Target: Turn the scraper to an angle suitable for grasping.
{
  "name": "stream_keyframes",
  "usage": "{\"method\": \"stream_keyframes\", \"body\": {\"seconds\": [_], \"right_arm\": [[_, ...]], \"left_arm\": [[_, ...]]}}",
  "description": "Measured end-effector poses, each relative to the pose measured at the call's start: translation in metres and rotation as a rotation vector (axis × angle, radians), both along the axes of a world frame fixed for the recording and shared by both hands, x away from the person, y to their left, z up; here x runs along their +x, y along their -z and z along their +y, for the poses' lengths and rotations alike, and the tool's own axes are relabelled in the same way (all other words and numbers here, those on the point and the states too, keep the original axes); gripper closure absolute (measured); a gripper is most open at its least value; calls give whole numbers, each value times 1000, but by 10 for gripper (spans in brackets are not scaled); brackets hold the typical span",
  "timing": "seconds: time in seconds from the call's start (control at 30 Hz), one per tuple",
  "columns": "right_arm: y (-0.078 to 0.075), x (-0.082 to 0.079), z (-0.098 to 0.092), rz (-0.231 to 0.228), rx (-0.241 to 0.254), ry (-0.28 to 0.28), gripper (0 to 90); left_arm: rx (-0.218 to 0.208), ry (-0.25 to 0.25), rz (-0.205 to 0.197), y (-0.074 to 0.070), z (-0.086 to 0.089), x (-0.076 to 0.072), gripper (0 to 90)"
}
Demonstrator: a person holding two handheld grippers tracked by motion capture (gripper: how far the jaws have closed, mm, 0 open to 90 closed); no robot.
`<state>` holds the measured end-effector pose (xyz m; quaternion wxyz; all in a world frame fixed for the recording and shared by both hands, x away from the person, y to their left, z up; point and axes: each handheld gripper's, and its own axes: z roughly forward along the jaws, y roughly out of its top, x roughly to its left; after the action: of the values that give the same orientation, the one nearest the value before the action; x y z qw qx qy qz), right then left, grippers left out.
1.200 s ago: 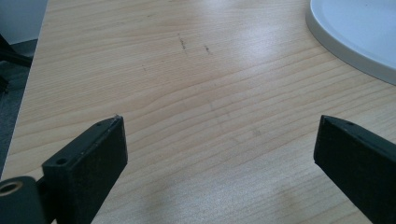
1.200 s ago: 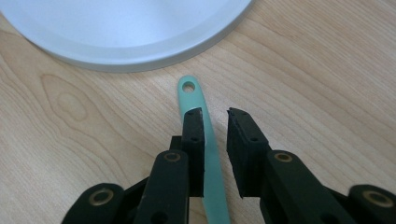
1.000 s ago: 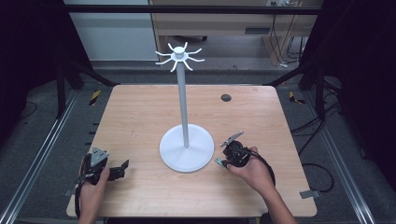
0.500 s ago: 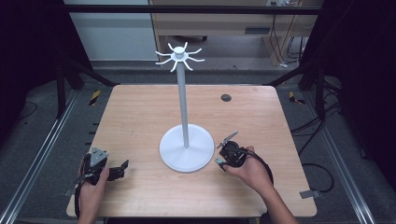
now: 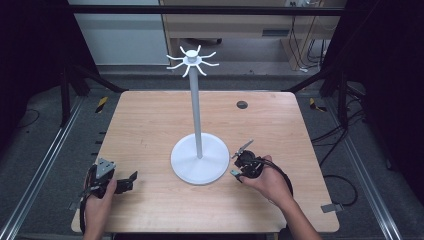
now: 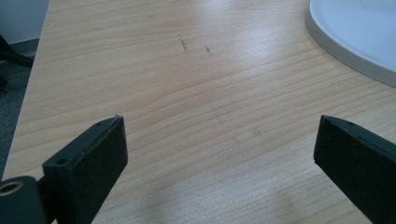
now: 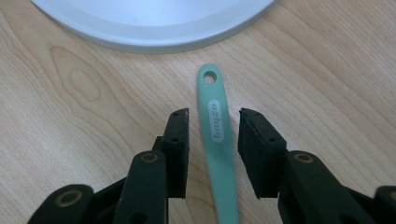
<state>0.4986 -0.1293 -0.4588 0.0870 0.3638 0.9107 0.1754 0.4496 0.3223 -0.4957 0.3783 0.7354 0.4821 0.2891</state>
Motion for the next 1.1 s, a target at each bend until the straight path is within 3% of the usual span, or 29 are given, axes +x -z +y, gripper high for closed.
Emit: {"method": "stream_keyframes", "body": {"seconds": [1.1], "right_arm": [[10,12,7,54,-61,-21,709]], "left_arm": [[-1,3,-1,0,-1,-1,24]]}}
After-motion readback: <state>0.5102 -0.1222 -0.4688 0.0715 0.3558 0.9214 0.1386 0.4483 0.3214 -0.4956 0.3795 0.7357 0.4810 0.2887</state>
